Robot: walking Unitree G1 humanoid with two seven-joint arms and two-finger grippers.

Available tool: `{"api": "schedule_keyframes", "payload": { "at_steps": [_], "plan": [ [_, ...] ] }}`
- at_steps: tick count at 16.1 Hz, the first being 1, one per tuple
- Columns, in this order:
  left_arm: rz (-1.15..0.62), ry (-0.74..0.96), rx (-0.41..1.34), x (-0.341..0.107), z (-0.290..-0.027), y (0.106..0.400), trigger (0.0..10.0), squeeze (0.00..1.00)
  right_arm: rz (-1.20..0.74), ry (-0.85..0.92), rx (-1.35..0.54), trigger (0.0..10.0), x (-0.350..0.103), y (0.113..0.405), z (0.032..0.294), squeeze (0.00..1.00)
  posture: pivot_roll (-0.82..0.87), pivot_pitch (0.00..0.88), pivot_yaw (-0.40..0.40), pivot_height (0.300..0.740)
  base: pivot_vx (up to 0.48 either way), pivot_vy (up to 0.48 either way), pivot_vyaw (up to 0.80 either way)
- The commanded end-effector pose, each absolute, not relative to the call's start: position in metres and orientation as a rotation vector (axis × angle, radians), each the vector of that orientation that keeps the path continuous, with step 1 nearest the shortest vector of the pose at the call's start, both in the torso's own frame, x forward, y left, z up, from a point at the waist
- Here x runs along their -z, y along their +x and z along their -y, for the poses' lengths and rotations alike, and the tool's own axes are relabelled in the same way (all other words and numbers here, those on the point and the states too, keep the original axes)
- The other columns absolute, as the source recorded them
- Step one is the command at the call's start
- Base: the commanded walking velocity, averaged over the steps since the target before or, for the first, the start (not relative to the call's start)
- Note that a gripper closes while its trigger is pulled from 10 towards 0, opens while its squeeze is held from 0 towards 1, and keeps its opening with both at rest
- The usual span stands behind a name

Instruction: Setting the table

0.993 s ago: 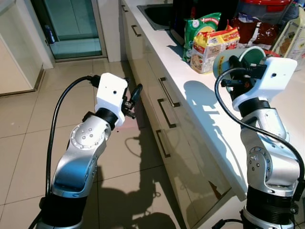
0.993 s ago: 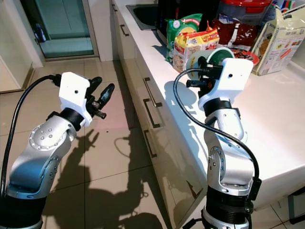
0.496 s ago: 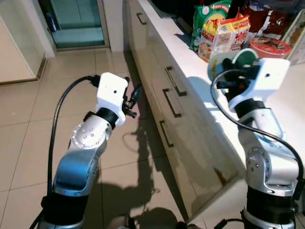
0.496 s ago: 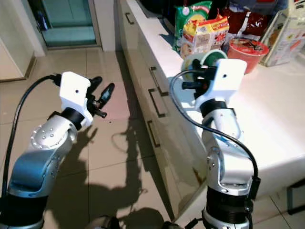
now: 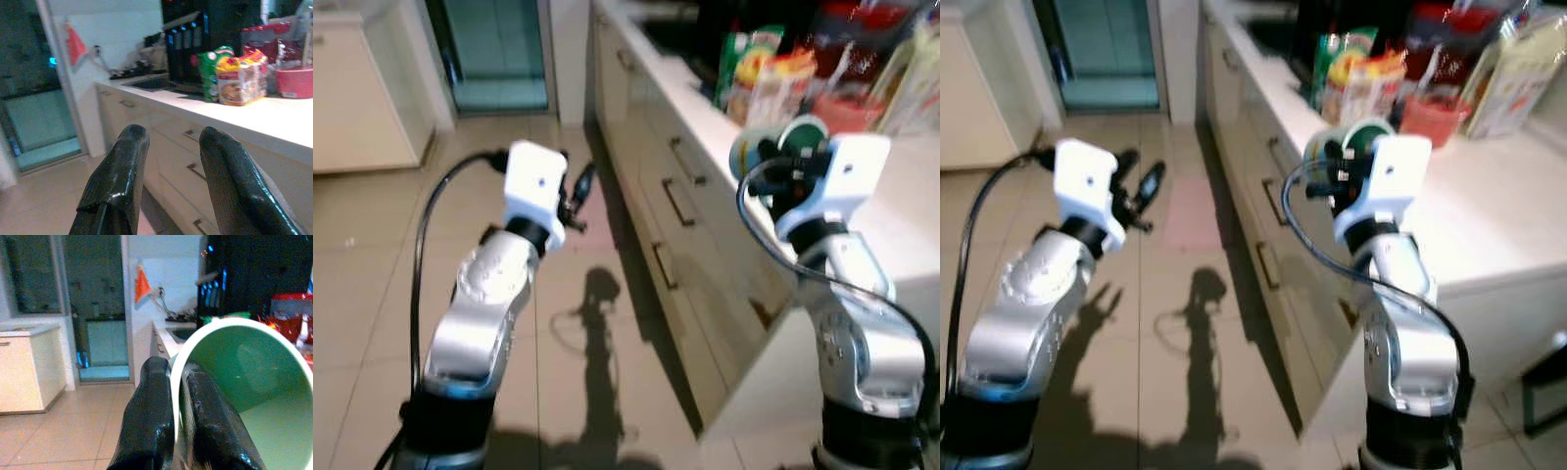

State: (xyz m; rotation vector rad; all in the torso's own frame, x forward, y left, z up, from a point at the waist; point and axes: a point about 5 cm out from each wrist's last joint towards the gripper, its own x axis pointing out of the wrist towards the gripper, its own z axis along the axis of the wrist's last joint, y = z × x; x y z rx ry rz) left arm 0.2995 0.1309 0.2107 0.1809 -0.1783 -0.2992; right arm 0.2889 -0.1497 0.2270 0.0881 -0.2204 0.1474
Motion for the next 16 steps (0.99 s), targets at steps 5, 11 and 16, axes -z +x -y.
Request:
{"api": "schedule_keyframes", "payload": {
  "at_steps": [5,11,16],
  "plan": [
    [0.172,0.182,0.235,-0.207,-0.133,0.307,10.0,0.00,0.176,0.003,-0.144,10.0,-0.215,0.287,0.145,0.00,0.03,0.000,-0.007,0.740,0.000,-0.480,0.00],
    [0.173,0.200,0.223,-0.206,-0.130,0.310,10.0,0.00,0.158,-0.027,-0.104,10.0,-0.210,0.288,0.152,0.00,0.01,0.000,0.004,0.740,0.000,-0.480,0.43],
    [0.174,0.210,0.239,-0.204,-0.125,0.308,10.0,0.00,0.153,-0.041,-0.086,10.0,-0.207,0.288,0.159,0.00,0.02,0.000,0.008,0.740,0.000,-0.480,0.80]
  ]
}}
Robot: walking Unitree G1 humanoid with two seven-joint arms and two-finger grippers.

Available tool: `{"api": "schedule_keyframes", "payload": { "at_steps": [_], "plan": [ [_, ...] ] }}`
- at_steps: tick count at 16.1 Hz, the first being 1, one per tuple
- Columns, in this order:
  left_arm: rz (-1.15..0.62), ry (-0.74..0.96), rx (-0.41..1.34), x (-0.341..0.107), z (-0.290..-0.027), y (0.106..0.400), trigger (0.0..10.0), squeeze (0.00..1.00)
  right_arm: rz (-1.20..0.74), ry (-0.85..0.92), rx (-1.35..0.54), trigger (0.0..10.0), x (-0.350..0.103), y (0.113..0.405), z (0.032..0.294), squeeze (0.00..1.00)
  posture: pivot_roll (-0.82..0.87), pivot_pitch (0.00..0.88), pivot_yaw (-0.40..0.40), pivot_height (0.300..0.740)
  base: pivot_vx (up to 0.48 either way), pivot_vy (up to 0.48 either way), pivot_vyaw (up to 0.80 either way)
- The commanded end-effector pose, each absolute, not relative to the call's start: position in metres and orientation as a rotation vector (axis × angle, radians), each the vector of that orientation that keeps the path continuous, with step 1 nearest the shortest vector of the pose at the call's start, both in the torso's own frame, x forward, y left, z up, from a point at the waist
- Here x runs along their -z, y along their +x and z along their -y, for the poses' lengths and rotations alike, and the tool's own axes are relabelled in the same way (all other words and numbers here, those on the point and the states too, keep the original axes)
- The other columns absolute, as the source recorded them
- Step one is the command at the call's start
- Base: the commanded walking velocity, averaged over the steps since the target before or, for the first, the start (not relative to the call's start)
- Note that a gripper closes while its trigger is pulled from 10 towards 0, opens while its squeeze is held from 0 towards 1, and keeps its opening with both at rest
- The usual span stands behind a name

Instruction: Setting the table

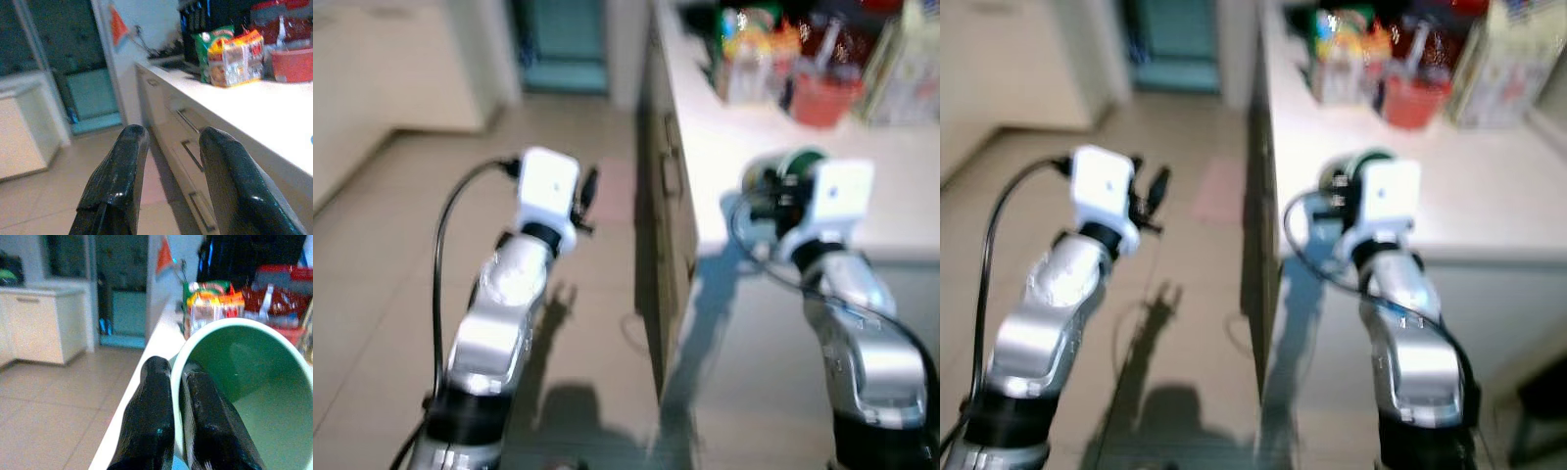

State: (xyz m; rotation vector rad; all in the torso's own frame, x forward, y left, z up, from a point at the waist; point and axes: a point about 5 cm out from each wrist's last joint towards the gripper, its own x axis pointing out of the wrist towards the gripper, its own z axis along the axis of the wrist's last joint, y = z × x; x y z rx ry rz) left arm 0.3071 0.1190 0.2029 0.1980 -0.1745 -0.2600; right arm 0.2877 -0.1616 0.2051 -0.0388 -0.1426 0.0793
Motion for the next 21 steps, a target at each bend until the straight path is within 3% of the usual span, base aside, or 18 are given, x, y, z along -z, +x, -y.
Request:
{"api": "schedule_keyframes", "payload": {
  "at_steps": [1,13,21],
  "plan": [
    [0.174,0.210,0.240,-0.205,-0.125,0.310,10.0,0.00,0.155,-0.042,-0.086,10.0,-0.207,0.288,0.158,0.00,0.01,0.000,0.016,0.740,0.000,-0.480,0.80],
    [0.149,0.215,0.267,-0.189,-0.117,0.304,10.0,0.00,0.037,-0.095,0.017,10.0,-0.181,0.280,0.180,0.00,-0.03,0.000,0.005,0.740,0.000,-0.480,0.04],
    [0.157,0.208,0.260,-0.188,-0.114,0.307,10.0,0.00,0.027,-0.094,0.020,10.0,-0.179,0.283,0.176,0.00,-0.03,0.000,-0.001,0.740,0.000,-0.480,0.00]
  ]
}}
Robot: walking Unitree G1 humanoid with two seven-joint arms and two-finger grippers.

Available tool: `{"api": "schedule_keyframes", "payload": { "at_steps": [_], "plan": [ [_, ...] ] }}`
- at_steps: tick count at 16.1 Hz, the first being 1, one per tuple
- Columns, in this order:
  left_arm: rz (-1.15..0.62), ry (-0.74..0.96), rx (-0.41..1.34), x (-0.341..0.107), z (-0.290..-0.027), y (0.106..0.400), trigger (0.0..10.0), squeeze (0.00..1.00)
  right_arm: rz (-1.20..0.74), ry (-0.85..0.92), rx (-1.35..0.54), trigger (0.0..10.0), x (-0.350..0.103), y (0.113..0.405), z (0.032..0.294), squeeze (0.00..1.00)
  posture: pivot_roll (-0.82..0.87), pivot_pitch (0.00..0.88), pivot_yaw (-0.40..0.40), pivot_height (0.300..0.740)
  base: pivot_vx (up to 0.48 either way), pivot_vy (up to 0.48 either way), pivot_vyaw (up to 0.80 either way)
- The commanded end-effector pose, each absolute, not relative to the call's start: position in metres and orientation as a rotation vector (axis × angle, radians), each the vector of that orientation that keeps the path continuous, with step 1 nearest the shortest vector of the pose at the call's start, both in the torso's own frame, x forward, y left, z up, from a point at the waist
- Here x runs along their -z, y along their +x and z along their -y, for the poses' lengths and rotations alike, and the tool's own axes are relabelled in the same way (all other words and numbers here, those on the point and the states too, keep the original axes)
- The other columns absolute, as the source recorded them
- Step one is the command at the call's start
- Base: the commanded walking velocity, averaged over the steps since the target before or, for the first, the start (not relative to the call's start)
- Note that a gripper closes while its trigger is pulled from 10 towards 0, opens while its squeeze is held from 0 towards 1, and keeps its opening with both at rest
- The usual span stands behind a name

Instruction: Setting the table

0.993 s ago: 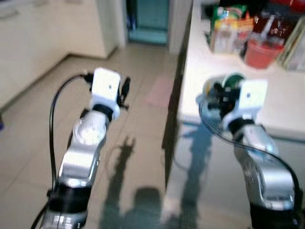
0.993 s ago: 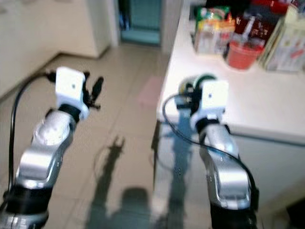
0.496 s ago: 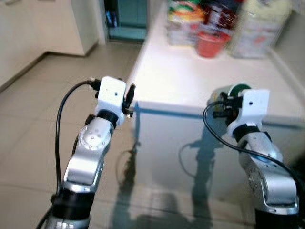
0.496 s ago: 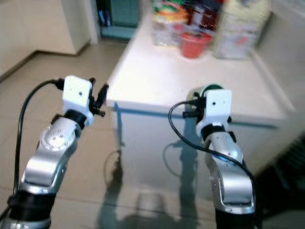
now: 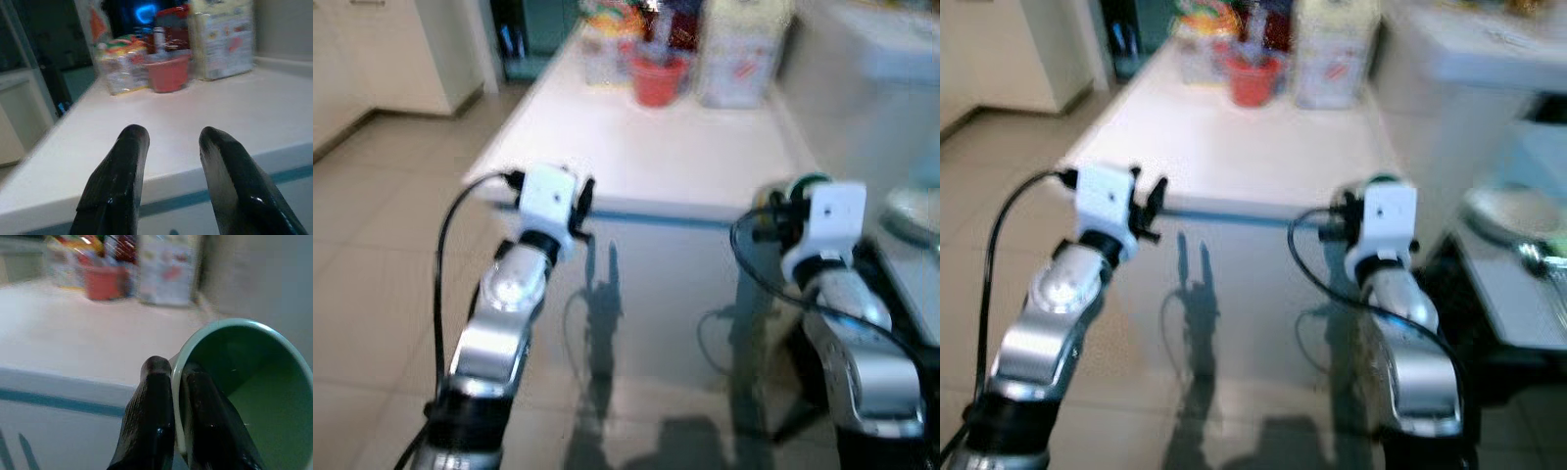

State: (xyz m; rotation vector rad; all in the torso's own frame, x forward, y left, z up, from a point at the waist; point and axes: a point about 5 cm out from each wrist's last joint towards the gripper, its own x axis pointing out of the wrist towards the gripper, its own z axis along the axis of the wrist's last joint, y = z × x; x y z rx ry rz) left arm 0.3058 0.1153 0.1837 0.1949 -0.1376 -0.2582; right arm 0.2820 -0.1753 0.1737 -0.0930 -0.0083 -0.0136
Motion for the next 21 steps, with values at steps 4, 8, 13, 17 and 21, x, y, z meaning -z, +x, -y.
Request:
{"api": "schedule_keyframes", "payload": {
  "at_steps": [4,8,13,17,21],
  "plan": [
    [0.162,0.206,0.260,-0.1902,-0.1121,0.3086,10.0,0.00,0.024,-0.084,0.017,10.0,-0.1792,0.2844,0.1756,0.00,-0.01,0.000,-0.012,0.740,0.000,-0.480,0.00],
    [0.162,0.208,0.269,-0.1905,-0.1122,0.3114,10.0,0.00,0.033,-0.072,0.024,10.0,-0.1820,0.2843,0.1747,0.00,-0.03,0.000,0.002,0.740,0.000,-0.480,0.00],
    [0.185,0.215,0.255,-0.1965,-0.1141,0.3143,10.0,0.00,0.039,-0.067,0.031,10.0,-0.1821,0.2882,0.1736,0.00,-0.02,0.000,0.007,0.740,0.000,-0.480,0.00],
    [0.183,0.222,0.261,-0.1941,-0.1117,0.3129,10.0,0.00,0.032,-0.064,0.042,10.0,-0.1796,0.2881,0.1759,0.00,-0.01,0.000,-0.003,0.740,0.000,-0.480,0.00],
    [0.189,0.240,0.285,-0.1950,-0.1111,0.3137,10.0,0.00,0.033,-0.063,0.052,10.0,-0.1817,0.2897,0.1736,0.00,-0.02,0.000,0.008,0.740,0.000,-0.480,0.00]
  ]
}}
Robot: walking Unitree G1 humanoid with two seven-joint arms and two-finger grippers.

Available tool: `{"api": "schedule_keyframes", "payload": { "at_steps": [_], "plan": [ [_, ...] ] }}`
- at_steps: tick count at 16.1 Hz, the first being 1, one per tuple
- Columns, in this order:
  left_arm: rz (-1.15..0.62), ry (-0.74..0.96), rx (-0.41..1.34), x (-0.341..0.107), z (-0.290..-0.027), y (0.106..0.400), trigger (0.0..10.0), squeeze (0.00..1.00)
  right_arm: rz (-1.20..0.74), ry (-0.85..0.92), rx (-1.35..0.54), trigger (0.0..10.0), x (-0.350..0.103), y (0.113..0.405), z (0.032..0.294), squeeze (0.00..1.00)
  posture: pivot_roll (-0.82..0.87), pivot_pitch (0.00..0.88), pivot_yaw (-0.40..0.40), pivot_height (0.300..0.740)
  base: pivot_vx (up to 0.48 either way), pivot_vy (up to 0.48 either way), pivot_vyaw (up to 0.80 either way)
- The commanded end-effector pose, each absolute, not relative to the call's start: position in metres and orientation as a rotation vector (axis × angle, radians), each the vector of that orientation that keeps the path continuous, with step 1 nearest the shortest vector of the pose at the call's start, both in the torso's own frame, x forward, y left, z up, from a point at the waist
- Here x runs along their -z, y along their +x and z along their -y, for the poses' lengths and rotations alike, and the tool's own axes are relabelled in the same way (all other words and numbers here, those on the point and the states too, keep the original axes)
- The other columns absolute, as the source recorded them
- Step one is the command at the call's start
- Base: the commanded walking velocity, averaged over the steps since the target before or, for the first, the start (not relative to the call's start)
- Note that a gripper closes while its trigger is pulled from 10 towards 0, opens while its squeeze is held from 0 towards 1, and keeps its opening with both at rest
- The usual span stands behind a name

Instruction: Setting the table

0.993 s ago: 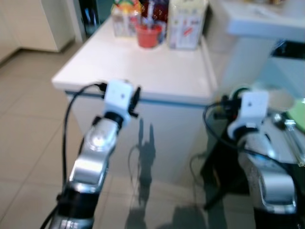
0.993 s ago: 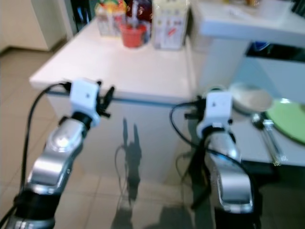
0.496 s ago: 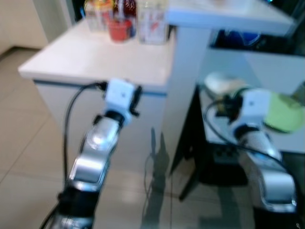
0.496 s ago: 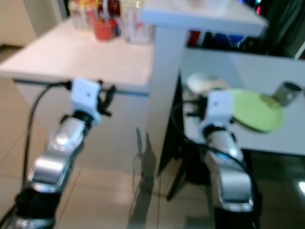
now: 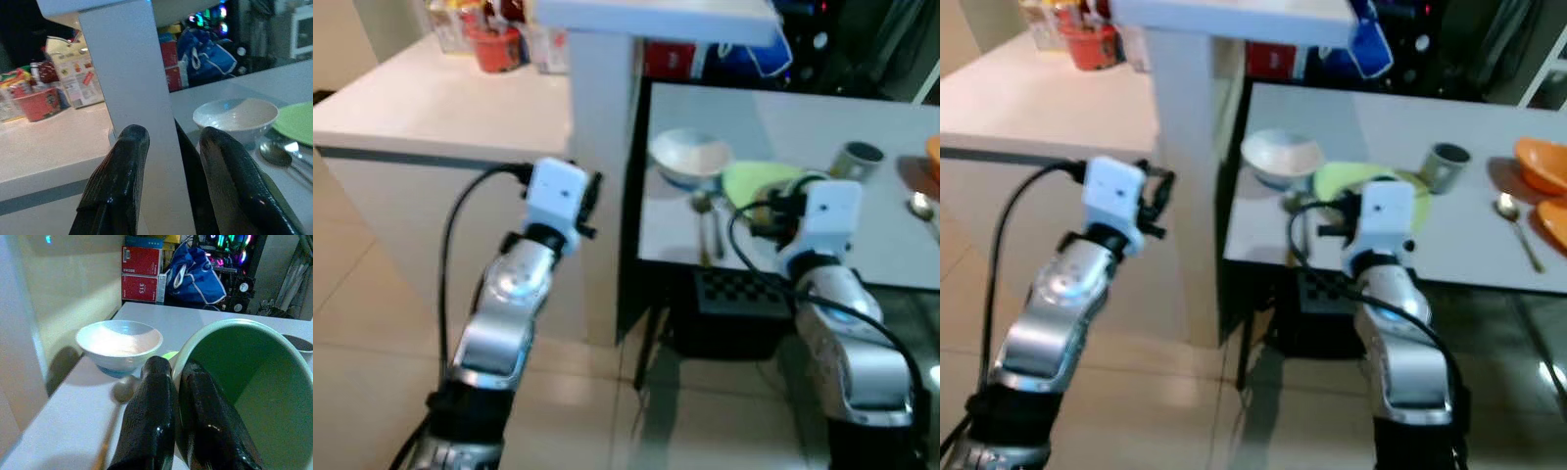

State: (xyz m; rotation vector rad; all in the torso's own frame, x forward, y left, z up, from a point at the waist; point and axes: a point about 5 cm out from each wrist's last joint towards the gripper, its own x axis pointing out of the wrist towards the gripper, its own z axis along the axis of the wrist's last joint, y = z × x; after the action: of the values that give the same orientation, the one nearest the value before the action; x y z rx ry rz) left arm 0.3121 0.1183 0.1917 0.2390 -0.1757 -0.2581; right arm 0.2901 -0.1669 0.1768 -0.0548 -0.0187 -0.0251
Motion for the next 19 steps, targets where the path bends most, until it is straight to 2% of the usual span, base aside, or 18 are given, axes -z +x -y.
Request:
{"api": "schedule_keyframes", "payload": {
  "at_steps": [1,4,7,10,19],
  "plan": [
    [0.196,0.236,0.288,-0.196,-0.110,0.315,10.0,0.00,0.027,-0.066,0.056,10.0,-0.180,0.289,0.176,0.00,-0.03,0.000,0.008,0.740,0.000,-0.480,0.00],
    [0.195,0.237,0.283,-0.196,-0.109,0.313,10.0,0.00,0.023,-0.055,0.075,10.0,-0.179,0.291,0.183,0.00,0.00,0.000,-0.009,0.740,0.000,-0.480,0.00],
    [0.192,0.246,0.275,-0.194,-0.114,0.314,10.0,0.00,0.025,-0.039,0.050,10.0,-0.181,0.292,0.171,0.00,-0.02,0.000,-0.005,0.740,0.000,-0.480,0.00],
    [0.200,0.247,0.283,-0.195,-0.108,0.313,10.0,0.00,0.011,-0.033,0.067,10.0,-0.177,0.291,0.180,0.00,-0.01,0.000,-0.009,0.740,0.000,-0.480,0.00],
    [0.188,0.264,0.310,-0.191,-0.110,0.308,10.0,0.00,-0.002,-0.021,0.070,10.0,-0.174,0.288,0.177,0.00,-0.02,0.000,0.016,0.740,0.000,-0.480,0.00]
  ]
}}
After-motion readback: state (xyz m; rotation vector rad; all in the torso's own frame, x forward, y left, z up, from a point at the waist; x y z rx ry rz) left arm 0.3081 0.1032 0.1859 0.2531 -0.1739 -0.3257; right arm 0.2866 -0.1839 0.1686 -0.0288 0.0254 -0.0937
